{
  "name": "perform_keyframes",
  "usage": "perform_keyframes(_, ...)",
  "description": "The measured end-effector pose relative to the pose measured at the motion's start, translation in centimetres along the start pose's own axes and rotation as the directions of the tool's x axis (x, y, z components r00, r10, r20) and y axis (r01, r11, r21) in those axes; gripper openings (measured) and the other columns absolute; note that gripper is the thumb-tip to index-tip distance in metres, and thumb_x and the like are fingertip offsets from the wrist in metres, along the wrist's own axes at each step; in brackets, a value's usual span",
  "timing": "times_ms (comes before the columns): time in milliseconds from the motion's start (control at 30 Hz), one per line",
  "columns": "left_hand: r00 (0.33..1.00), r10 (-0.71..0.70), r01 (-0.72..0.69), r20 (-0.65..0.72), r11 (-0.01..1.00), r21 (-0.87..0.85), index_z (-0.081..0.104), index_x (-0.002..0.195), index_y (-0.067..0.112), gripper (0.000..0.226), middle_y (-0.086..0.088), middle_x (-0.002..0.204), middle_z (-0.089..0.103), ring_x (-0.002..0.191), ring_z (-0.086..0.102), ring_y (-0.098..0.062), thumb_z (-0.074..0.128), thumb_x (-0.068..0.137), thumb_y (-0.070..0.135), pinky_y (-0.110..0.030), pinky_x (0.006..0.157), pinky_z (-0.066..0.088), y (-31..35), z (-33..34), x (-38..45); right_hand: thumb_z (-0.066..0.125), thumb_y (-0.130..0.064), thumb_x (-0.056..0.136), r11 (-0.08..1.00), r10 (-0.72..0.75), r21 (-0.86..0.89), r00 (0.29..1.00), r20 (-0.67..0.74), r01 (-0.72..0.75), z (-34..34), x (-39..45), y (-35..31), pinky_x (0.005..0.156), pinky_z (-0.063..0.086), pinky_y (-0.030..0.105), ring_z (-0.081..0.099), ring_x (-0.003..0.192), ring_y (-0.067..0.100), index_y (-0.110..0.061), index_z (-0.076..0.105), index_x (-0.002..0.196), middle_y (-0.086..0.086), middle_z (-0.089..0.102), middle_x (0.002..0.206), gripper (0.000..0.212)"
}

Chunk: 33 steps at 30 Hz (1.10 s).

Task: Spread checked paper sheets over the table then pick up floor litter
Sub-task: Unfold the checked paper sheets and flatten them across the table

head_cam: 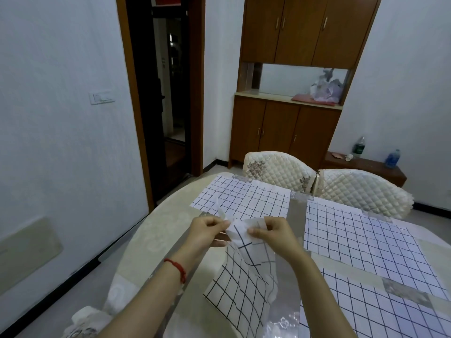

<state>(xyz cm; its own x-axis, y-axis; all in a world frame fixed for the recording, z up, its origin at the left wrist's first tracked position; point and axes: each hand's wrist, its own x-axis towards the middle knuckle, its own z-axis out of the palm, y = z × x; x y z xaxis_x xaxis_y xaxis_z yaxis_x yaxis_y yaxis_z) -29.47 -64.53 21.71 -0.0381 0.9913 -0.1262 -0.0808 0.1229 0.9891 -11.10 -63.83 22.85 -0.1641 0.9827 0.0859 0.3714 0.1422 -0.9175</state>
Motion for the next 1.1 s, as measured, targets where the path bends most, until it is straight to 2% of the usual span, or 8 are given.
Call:
perform_keyframes(100,0.998,-0.006,0.010,-0.058,0.998,0.063,0.061,0.068,0.004,0.016,-0.006,0.063,0.066,0.048,0.067,-0.009,0.064,0.083,0.008,-0.017,0.043,0.052,0.0,-1.3,1.4,0.073,-0.014,0.076,0.996,0.059,-0.060,0.993,-0.103,-0.066,-1.3,1.0,0.9,0.051,0.040,0.019,0.054,0.051,0.006,-0.006,0.067,0.063,-0.007,0.059,0.051,0.016)
perform_keyframes(200,0.994,0.004,0.011,-0.106,0.989,0.146,0.063,0.068,0.003,0.014,-0.008,0.066,0.063,0.045,0.063,-0.008,0.065,0.082,0.006,-0.017,0.042,0.050,-0.1,-3.1,3.6,0.071,-0.018,0.078,0.984,0.114,-0.112,0.968,-0.225,-0.142,-2.8,2.8,1.7,0.059,0.034,0.027,0.047,0.060,0.018,0.011,0.062,0.075,0.010,0.053,0.062,0.030)
perform_keyframes(467,0.979,0.088,-0.020,-0.183,0.939,0.343,0.066,0.079,-0.004,0.011,-0.009,0.075,0.063,0.070,0.059,-0.021,0.064,0.080,0.006,-0.023,0.053,0.048,1.0,-7.7,12.7,0.066,-0.018,0.081,0.943,0.183,-0.154,0.846,-0.501,-0.295,-3.7,8.1,2.2,0.058,0.031,0.028,0.046,0.061,0.020,0.010,0.057,0.071,0.029,0.050,0.064,0.031)
perform_keyframes(567,0.971,0.156,-0.078,-0.179,0.921,0.382,0.065,0.075,-0.001,0.009,-0.011,0.072,0.060,0.067,0.053,-0.021,0.063,0.080,0.006,-0.028,0.065,0.046,2.6,-8.9,16.6,0.064,-0.021,0.082,0.939,0.173,-0.143,0.787,-0.592,-0.313,-4.0,10.4,1.1,0.063,0.040,0.032,0.055,0.070,0.026,-0.004,0.061,0.072,0.012,0.057,0.067,0.020)
perform_keyframes(733,0.937,0.331,-0.251,-0.115,0.863,0.438,0.066,0.083,0.011,0.006,-0.006,0.081,0.064,0.080,0.059,-0.021,0.061,0.084,0.014,-0.033,0.076,0.048,7.0,-10.9,21.7,0.059,-0.026,0.085,0.961,0.107,-0.101,0.680,-0.726,-0.259,-5.1,12.3,-1.3,0.080,0.050,0.043,0.061,0.085,0.033,0.003,0.063,0.086,0.020,0.065,0.086,0.029)
perform_keyframes(833,0.892,0.449,-0.374,-0.054,0.799,0.472,0.067,0.089,0.009,0.010,-0.006,0.086,0.064,0.083,0.057,-0.020,0.061,0.084,0.016,-0.033,0.077,0.046,8.4,-12.2,22.9,0.059,-0.024,0.086,0.980,0.044,-0.086,0.625,-0.780,-0.177,-5.2,11.4,-1.9,0.071,0.045,0.036,0.053,0.075,0.024,0.003,0.062,0.082,0.024,0.063,0.085,0.027)
perform_keyframes(967,0.821,0.571,-0.507,0.017,0.714,0.482,0.067,0.089,0.013,0.009,0.003,0.082,0.063,0.076,0.056,-0.007,0.062,0.084,0.018,-0.019,0.069,0.042,7.5,-14.6,22.5,0.064,-0.025,0.085,0.988,0.007,-0.080,0.567,-0.824,-0.129,-3.7,8.4,-0.8,0.072,0.043,0.029,0.054,0.082,0.020,-0.005,0.068,0.093,0.006,0.063,0.087,0.022)
perform_keyframes(1100,0.801,0.596,-0.551,0.052,0.701,0.453,0.068,0.087,0.018,0.006,0.009,0.079,0.063,0.079,0.057,0.001,0.063,0.084,0.018,-0.014,0.071,0.042,4.8,-16.6,20.5,0.066,-0.018,0.084,0.996,0.045,-0.003,0.526,-0.849,-0.091,-1.4,5.0,1.5,0.063,0.042,0.021,0.054,0.074,0.018,-0.011,0.068,0.083,-0.004,0.062,0.075,0.007)
